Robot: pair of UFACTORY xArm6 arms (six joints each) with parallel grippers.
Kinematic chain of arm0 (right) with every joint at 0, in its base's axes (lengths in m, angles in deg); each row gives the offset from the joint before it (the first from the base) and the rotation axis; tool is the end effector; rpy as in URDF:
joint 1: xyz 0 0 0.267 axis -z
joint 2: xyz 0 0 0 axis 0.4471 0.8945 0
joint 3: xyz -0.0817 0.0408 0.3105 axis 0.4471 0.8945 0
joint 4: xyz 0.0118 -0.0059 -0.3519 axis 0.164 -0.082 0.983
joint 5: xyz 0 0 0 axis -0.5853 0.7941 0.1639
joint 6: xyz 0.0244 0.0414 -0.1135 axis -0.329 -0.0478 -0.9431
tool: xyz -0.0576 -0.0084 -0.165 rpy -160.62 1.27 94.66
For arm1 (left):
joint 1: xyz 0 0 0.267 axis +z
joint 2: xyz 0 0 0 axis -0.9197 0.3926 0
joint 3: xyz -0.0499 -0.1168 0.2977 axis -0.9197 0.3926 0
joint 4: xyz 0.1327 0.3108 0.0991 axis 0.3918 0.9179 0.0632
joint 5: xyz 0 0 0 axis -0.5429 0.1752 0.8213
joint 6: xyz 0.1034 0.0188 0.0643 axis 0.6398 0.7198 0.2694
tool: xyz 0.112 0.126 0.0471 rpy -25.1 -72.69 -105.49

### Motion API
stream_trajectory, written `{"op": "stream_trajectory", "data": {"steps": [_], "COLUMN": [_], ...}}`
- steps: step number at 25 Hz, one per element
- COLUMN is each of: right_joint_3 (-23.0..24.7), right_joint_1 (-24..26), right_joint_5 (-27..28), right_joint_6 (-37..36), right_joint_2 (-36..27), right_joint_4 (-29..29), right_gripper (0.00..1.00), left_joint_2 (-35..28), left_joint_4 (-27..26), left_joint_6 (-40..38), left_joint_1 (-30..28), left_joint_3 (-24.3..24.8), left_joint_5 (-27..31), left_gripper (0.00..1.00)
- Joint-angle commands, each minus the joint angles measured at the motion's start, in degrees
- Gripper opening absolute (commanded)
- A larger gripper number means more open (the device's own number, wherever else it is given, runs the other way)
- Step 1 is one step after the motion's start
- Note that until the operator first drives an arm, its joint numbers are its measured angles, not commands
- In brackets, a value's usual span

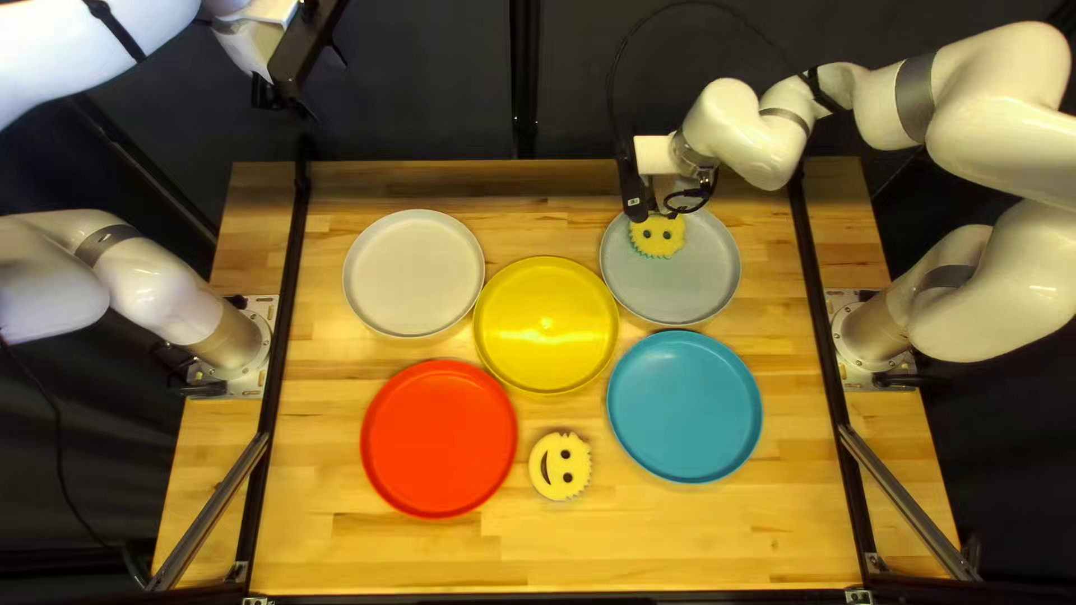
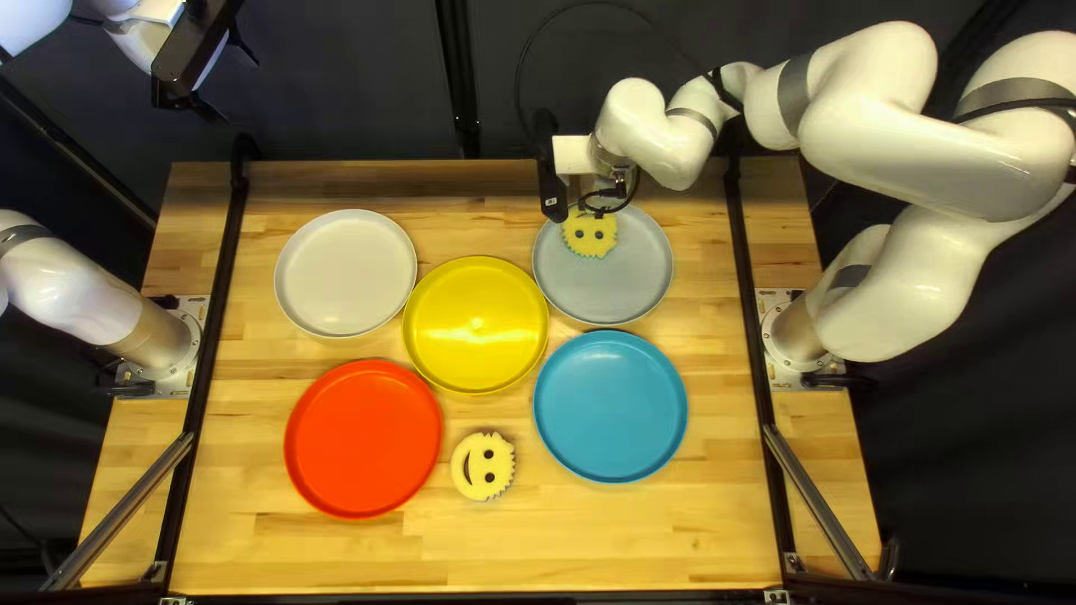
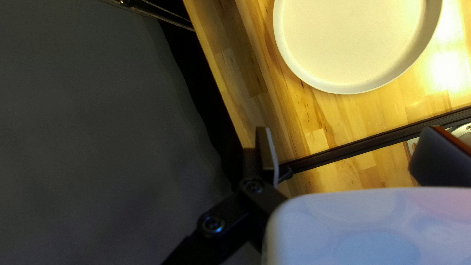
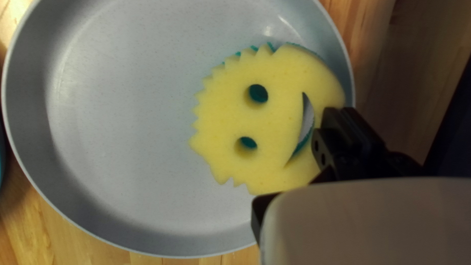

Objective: Pick up sponge and scrub the plate

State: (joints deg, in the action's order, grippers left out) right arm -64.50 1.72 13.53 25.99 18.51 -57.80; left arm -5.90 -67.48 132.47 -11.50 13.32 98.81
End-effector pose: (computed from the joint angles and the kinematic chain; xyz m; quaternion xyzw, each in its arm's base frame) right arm 0.3454 -0.1913 0.1001 0.9942 0.0622 0.0609 0.0626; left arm 0.2188 0.2255 0.3538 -0.9691 0.2088 -0.1263 0.0360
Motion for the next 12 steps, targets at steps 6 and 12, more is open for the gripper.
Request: {"op": "stream_trajectory", "data": {"steps": [6, 12], "right_joint_3": [5.64, 5.6], "right_joint_1": [-6.98, -4.7], "right_joint_5": [-0.21, -0.5], "right_joint_6": [8.3, 5.3], "right_joint_2": [-5.03, -4.42], "right_joint_4": [4.68, 4.86], "right_gripper": [0.0, 0.0], "left_joint_2": [0.0, 0.0], "left_joint_4": [0.0, 0.0], "left_joint_6": [0.0, 0.0], "left_joint_1": [0.0, 0.0], "left_joint_3": [0.0, 0.0], "left_joint_5": [0.0, 0.0], "left_gripper": [1.0, 1.0]}}
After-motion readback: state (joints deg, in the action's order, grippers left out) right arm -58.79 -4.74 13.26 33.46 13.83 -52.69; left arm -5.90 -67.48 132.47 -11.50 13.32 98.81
